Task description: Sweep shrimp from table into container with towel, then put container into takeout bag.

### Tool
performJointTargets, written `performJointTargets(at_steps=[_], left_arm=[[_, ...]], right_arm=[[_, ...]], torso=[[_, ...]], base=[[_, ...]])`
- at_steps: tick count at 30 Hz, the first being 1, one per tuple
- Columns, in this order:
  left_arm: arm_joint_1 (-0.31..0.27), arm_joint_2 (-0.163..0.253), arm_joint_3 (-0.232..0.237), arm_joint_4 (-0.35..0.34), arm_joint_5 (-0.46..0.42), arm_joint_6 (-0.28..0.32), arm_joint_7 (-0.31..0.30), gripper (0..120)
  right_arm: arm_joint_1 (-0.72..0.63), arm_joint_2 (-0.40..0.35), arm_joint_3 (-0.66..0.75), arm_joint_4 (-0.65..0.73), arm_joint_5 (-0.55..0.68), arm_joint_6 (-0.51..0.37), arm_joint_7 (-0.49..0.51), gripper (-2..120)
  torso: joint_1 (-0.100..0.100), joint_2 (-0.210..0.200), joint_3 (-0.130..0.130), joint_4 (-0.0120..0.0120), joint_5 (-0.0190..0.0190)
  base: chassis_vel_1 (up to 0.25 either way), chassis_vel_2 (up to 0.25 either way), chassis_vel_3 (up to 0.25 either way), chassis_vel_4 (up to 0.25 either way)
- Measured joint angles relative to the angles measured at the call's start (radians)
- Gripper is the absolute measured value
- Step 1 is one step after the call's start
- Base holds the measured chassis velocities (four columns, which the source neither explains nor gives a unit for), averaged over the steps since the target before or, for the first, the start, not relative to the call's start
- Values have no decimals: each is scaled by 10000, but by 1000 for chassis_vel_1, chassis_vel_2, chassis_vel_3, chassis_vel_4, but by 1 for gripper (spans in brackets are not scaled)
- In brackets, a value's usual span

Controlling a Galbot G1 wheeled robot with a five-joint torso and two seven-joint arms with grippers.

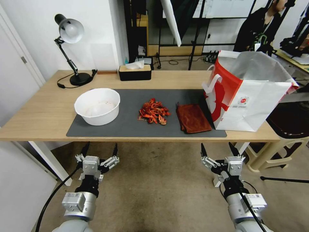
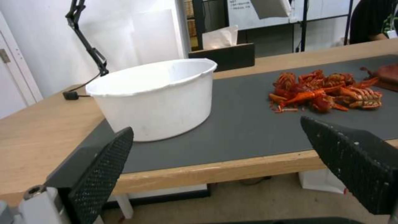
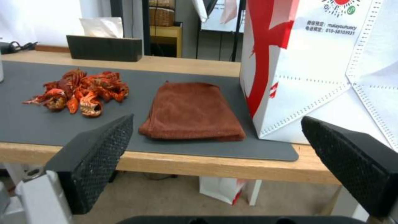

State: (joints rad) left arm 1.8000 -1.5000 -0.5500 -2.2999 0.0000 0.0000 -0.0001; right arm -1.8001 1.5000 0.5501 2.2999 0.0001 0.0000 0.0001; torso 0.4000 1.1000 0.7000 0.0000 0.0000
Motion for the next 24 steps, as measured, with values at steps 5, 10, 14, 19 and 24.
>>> performJointTargets(at_steps=[5,10,14,19,24], left_arm=[[0,0,0,0,0,0,0,100],[0,0,0,0,0,0,0,100],[-20,1,1,8,0,-30,-21,100],[-160,17,26,189,53,-323,-226,100],[-713,96,168,916,303,-1488,-1033,100]], right_arm=[[0,0,0,0,0,0,1,100],[0,0,0,0,0,0,0,100],[4,0,0,-1,0,30,1,100],[40,3,0,-103,19,324,55,100],[111,9,4,-310,74,919,178,100]], torso=[[0,0,0,0,0],[1,0,0,0,0],[0,0,0,0,0],[0,0,0,1,1],[0,0,0,0,-2]], base=[[0,0,0,0],[0,0,0,0],[0,0,0,0],[0,0,0,0],[0,0,0,0]])
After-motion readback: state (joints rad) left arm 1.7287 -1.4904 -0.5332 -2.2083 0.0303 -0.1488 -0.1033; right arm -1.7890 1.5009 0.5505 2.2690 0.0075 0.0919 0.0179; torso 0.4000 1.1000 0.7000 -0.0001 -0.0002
